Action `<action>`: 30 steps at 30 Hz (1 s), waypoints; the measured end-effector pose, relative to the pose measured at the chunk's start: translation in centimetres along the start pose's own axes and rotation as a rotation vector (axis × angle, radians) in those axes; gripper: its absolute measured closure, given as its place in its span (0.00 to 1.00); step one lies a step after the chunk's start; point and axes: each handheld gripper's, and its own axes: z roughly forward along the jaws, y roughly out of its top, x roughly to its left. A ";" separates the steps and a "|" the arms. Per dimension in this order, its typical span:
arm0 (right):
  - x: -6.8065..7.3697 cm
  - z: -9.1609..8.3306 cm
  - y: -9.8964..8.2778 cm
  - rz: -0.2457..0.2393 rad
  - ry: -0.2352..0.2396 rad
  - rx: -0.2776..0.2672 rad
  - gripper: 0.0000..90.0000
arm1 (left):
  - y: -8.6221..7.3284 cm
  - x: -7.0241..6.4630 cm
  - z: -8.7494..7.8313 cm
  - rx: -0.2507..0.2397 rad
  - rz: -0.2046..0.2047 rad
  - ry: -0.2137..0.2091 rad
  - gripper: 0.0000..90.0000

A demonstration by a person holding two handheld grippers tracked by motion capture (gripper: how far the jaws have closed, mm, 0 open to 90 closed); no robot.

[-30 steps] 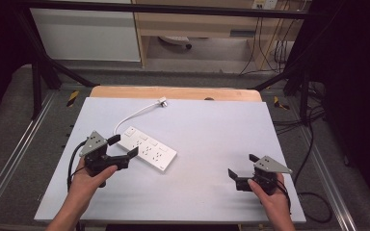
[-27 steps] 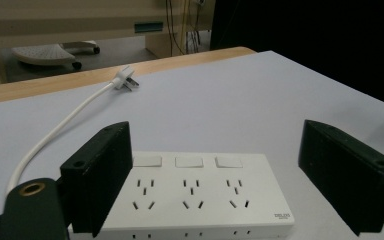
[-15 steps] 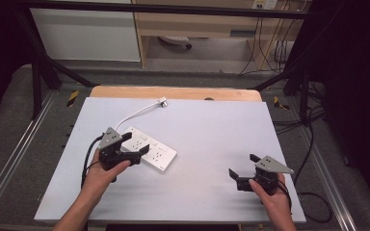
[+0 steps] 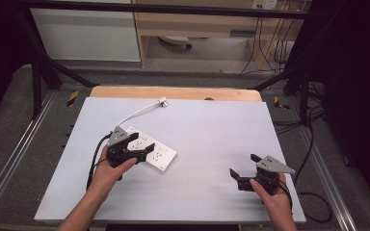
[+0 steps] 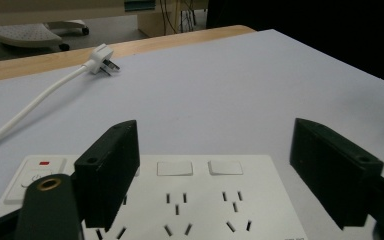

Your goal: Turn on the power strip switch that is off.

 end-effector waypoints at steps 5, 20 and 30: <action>-0.1 -0.1 0.0 0.002 -0.003 0.000 0.03 | 0.0 -0.1 0.5 0.005 0.001 -0.008 0.31; -0.2 -0.2 0.0 0.005 -0.001 0.000 0.03 | -0.5 0.7 1.6 0.057 -0.002 0.030 0.45; -0.2 -0.2 -0.1 0.007 0.000 0.002 0.03 | -0.7 0.7 2.0 0.071 -0.014 -0.016 0.61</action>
